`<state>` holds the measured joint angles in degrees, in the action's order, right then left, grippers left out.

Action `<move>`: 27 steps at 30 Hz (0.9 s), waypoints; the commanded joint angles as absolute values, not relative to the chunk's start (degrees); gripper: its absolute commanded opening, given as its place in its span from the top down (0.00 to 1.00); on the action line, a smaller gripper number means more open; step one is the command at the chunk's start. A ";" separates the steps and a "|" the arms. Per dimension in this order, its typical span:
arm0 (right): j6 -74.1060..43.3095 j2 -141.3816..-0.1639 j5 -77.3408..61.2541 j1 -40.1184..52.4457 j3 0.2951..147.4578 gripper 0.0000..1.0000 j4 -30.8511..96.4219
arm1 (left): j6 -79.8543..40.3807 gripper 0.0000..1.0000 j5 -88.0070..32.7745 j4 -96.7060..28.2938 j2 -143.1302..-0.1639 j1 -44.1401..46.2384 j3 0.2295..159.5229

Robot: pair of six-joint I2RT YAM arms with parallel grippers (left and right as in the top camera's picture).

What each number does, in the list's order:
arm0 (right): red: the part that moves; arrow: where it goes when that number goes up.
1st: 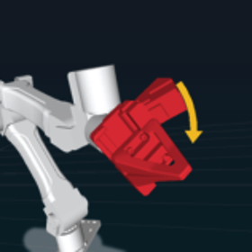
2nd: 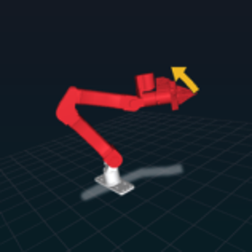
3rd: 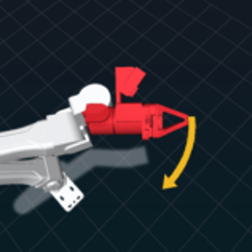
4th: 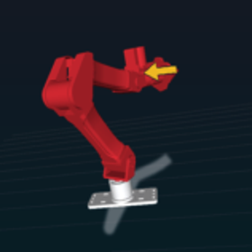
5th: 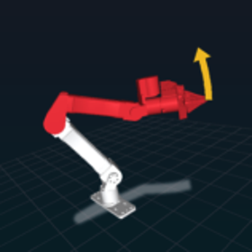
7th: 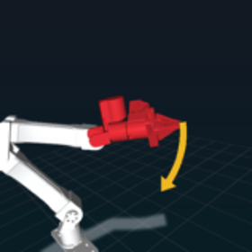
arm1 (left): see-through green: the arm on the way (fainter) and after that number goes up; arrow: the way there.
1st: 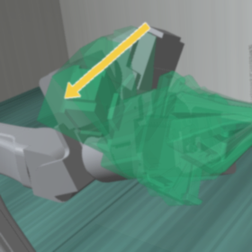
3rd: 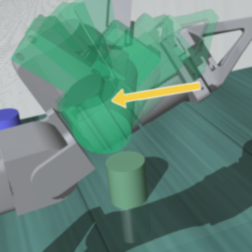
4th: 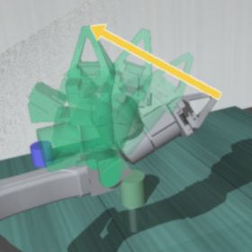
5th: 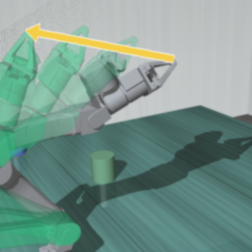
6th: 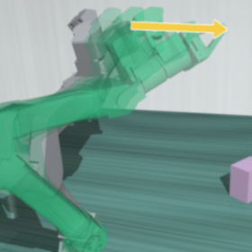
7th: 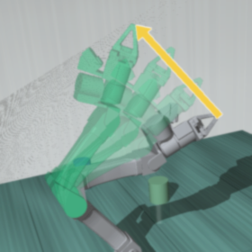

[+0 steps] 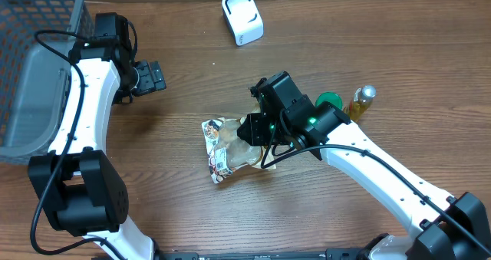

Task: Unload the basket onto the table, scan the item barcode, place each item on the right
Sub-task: 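Lift the PanTree bag with the right gripper, then carry the PanTree bag up to the white scanner and hold it there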

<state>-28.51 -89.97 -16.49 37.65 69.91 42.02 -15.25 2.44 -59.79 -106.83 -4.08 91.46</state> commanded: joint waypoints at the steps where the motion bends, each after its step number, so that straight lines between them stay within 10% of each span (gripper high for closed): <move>1: -28.73 -90.04 -16.32 38.04 69.71 0.73 41.56 | -14.96 0.00 3.16 -59.75 -106.06 -4.10 91.98; 10: -28.73 -90.04 -18.09 37.95 70.00 0.94 40.07 | -14.96 0.00 3.16 -59.75 -106.06 -4.10 91.98; 27: -12.01 -90.13 -0.56 34.89 91.90 0.96 33.80 | -14.96 0.00 3.16 -59.75 -106.06 -4.10 91.98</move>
